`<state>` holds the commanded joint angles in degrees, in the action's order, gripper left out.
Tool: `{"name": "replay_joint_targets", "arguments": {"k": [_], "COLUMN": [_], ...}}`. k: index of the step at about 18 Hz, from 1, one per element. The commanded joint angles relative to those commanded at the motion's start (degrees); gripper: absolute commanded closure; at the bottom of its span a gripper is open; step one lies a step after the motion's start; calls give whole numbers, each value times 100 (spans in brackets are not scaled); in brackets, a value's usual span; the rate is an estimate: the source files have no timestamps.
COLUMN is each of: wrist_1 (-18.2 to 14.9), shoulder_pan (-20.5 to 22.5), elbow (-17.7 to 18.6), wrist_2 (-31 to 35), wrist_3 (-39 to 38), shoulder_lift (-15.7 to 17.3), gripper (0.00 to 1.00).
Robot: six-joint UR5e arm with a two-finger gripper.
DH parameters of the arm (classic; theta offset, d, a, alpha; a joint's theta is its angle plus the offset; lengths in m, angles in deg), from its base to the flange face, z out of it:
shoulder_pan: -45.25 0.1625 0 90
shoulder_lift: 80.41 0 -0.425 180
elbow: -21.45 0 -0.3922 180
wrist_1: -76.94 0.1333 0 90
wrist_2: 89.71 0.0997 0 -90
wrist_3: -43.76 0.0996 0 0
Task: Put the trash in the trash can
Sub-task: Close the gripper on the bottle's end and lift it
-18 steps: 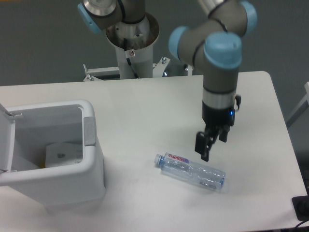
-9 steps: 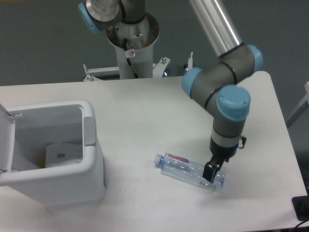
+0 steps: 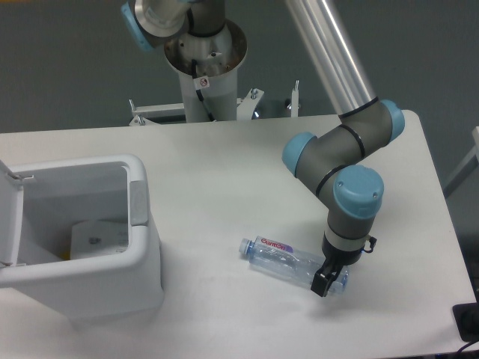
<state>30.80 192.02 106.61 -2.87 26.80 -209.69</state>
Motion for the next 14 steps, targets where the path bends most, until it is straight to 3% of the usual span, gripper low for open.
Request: {"name": "replay_joint_targets", "arguments": {"k": [1, 3, 5, 6, 14], "wrist_1": [0, 0, 0, 0, 9], "shoulder_pan": [0, -9, -9, -9, -9], "elbow": [0, -9, 0, 0, -9], "wrist_2": [0, 0, 9, 9, 9], "wrist_3": [0, 0, 9, 9, 44], "shoulder_lift": [0, 0, 0, 9, 35], "gripper": [0, 10, 27, 30, 36]}}
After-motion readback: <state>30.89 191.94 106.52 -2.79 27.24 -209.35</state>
